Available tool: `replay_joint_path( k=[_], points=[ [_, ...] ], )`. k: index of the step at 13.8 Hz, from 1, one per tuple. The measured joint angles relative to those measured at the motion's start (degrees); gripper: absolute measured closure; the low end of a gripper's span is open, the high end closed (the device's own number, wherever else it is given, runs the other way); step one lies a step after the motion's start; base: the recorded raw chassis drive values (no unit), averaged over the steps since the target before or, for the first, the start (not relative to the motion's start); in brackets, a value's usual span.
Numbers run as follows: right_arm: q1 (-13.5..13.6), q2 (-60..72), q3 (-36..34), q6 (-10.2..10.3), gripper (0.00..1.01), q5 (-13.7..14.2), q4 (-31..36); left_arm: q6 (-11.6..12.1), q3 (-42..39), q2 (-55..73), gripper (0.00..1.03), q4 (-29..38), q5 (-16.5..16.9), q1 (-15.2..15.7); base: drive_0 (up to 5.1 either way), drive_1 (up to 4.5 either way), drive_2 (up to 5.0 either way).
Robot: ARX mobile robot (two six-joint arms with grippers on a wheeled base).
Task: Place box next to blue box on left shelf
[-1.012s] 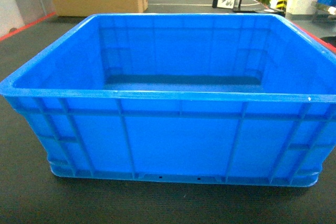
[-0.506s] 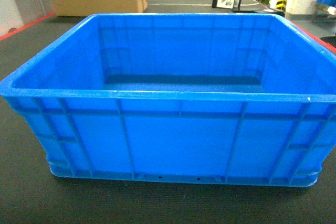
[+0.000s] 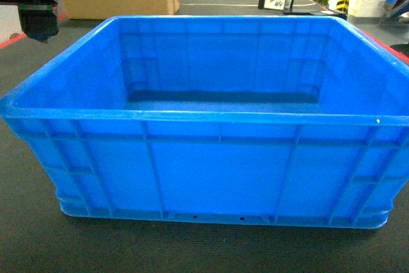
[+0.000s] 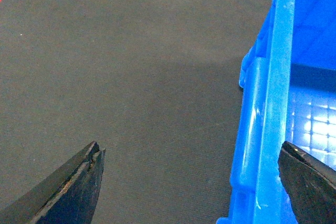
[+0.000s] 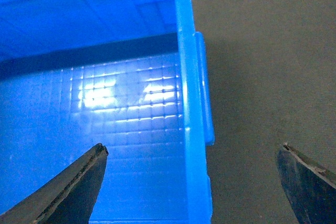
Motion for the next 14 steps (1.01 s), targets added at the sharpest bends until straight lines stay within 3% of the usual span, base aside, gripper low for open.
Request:
replay_joint_path(
  k=[3,7,10,12,13,14],
  points=[
    [0.3,8.3,5.0,-0.9,0.03,4.9,-6.7,-1.8,5.7,4.8,0.05,-6.3,1.1,-0.9,0.0,0.0,0.0],
    [2.4,10.2,3.4,-1.2,0.03,4.1,-6.3,-3.1,5.6,6.5,0.05,-10.7,1.6,-3.5,0.0,0.0,0.0],
    [3.4,12.8,-0.9,0.0,0.03,5.9,-3.8,-3.0,4.7,9.0,0.05,-14.2,0.9,-3.7,0.0,0.0,0.0],
    [3.4,12.7,-1.4,0.3,0.03,6.7,-3.4,-4.2,4.7,9.1,0.05,-15.1,0.9,-4.2,0.0,0.0,0.0],
    [3.4,12.4,-1.6,0.3,0.07,7.2,-3.3,-4.7,4.7,9.4,0.05,-15.1,1.2,-4.4,0.0,0.0,0.0],
    [3.4,12.0,-2.0,0.3,0.17,7.7,-3.4,-4.7,4.4,9.5,0.13,-15.1,1.3,-4.6,0.0,0.0,0.0]
  ],
)
